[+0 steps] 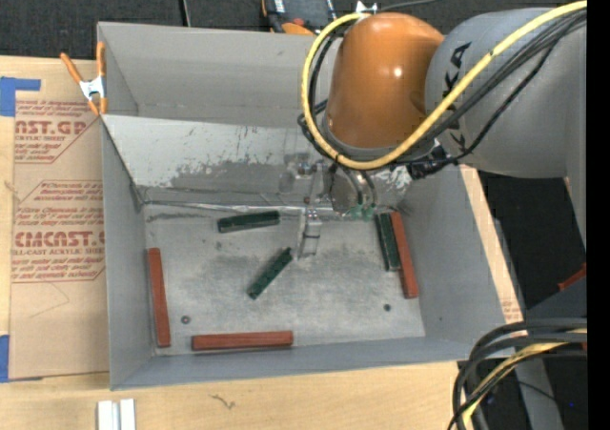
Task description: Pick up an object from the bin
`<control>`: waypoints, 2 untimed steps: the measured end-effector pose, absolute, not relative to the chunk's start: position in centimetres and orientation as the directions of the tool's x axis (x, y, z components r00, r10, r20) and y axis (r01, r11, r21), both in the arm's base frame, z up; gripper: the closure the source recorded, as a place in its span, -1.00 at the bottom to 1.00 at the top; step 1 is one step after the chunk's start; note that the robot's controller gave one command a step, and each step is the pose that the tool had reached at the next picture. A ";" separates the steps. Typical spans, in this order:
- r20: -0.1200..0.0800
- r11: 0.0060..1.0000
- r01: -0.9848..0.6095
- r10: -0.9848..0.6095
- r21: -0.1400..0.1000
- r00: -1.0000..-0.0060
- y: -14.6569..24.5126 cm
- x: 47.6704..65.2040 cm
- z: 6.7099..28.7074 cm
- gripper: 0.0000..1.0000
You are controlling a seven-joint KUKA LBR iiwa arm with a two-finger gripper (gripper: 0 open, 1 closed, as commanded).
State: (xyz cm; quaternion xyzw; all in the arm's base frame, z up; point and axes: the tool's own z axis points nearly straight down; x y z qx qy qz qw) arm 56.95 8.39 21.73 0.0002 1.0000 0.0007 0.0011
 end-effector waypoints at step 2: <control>-0.003 0.956 -0.293 -0.293 0.002 -0.956 13.2 58.4 6.9 -1.00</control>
Offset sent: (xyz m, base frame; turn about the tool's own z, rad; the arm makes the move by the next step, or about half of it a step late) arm -0.0234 -0.0304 -0.0911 -0.1994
